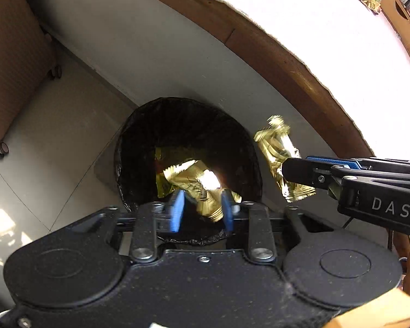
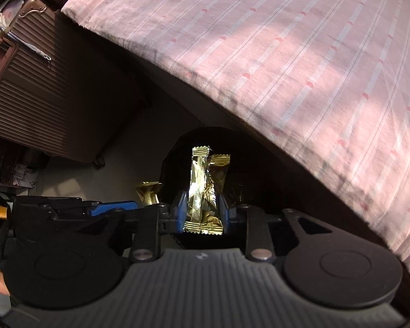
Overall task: Collect trash
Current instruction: 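Carry both gold wrappers down into the black bin and open both tools, then bring both open tools back up over the snack pile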
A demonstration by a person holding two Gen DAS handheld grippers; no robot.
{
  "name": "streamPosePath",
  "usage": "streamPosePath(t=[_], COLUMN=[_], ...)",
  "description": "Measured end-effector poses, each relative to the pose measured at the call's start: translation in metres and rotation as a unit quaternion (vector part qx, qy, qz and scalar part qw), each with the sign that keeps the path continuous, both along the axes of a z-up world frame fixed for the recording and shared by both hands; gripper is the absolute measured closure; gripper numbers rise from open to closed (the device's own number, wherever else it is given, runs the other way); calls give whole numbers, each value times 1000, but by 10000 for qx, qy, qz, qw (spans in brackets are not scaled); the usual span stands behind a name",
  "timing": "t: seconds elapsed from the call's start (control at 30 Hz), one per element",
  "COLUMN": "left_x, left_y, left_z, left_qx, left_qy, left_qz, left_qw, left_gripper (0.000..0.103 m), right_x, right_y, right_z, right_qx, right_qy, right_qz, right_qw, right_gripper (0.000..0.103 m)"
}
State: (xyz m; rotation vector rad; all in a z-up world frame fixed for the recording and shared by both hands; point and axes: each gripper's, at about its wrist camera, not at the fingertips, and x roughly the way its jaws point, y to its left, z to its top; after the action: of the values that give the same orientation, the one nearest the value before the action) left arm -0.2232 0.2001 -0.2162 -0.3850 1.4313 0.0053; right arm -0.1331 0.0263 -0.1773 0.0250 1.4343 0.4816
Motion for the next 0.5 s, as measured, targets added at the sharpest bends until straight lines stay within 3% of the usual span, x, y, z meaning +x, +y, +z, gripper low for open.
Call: streamPosePath(t=[0.13,0.3,0.5], left_x=[0,3,10], left_y=[7,7,-1], left_z=[2,8,39], left_qx=[45,160,522], left_qy=[-26,-123,-735], left_qz=[-3,22,-153], left_qw=[10000,9998,9958], left_gripper=[60,54,46], right_x=[1,2,9], right_y=[0,0,-8], right_z=[-1,2,25], right_qx=[38,66,251], right_qy=[19,-47,-468], right_qz=[-58,-84,-183], right_qw=[10000,9999,9984], right_gripper=[52,52,45])
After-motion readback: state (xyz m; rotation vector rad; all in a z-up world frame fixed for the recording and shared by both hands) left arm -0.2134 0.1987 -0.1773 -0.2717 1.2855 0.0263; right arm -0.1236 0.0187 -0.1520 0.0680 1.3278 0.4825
